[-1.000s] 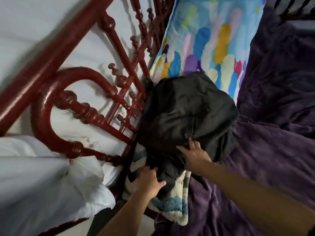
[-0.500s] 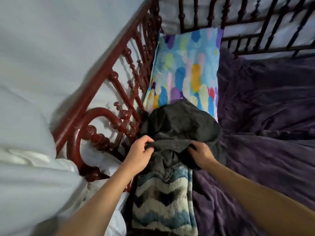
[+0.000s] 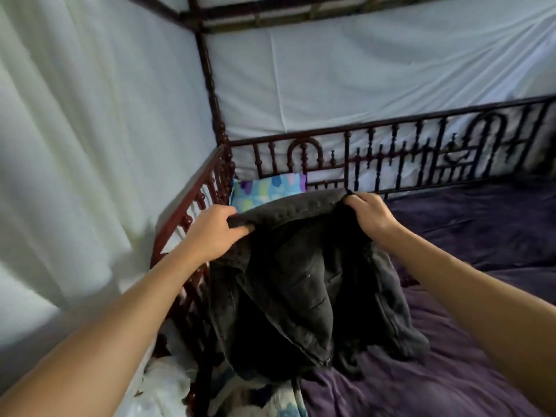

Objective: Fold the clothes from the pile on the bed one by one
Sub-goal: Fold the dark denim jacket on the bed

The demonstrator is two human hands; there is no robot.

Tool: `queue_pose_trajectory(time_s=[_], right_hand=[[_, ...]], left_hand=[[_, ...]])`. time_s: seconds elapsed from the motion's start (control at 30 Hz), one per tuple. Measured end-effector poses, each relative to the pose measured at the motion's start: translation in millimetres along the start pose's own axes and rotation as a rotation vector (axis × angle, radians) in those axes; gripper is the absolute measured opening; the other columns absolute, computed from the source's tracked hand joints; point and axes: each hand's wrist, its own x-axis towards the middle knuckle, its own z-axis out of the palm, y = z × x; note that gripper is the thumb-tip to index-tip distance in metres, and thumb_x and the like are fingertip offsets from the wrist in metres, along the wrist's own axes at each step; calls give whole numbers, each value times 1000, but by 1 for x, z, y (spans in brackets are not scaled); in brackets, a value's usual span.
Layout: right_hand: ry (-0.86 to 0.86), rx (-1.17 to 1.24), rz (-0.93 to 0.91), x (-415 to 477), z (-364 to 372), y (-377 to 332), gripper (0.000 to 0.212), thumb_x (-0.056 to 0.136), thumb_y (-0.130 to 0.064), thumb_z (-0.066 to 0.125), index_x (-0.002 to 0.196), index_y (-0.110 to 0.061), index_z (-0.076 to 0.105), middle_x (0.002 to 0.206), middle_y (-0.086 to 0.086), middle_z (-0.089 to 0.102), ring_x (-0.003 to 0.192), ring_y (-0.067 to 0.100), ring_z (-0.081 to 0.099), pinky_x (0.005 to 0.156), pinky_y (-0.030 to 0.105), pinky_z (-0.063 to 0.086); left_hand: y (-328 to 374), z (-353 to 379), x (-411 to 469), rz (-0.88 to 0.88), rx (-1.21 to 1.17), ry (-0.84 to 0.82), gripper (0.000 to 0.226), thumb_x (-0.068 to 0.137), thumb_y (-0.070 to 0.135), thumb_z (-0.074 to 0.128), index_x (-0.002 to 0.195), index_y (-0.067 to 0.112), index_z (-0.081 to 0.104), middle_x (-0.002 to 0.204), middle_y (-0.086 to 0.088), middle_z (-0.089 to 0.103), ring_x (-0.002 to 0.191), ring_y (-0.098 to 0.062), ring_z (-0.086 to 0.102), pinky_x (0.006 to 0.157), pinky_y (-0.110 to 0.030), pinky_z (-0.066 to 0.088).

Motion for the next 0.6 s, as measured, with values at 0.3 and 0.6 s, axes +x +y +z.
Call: queue_pose_trajectory(time_s=[0.3, 0.6], right_hand=[[166, -500, -6, -36, -65, 29, 18, 86, -36, 67, 92, -20, 68, 80, -4, 65, 80, 16, 61, 67, 29, 43], [-323, -621, 274, -136, -116, 155, 67, 52, -52, 69, 117, -41, 53, 118, -6, 64, 107, 15, 61, 85, 23, 48]], left_hand=[[127, -17, 3, -102, -912, -158, 17, 87, 9, 64, 83, -7, 62, 68, -12, 65, 52, -14, 64, 49, -18, 48], [243, 42, 25, 80, -793, -155, 34, 100, 18, 47, 69, 4, 50, 39, 7, 43, 36, -2, 39, 54, -22, 30]])
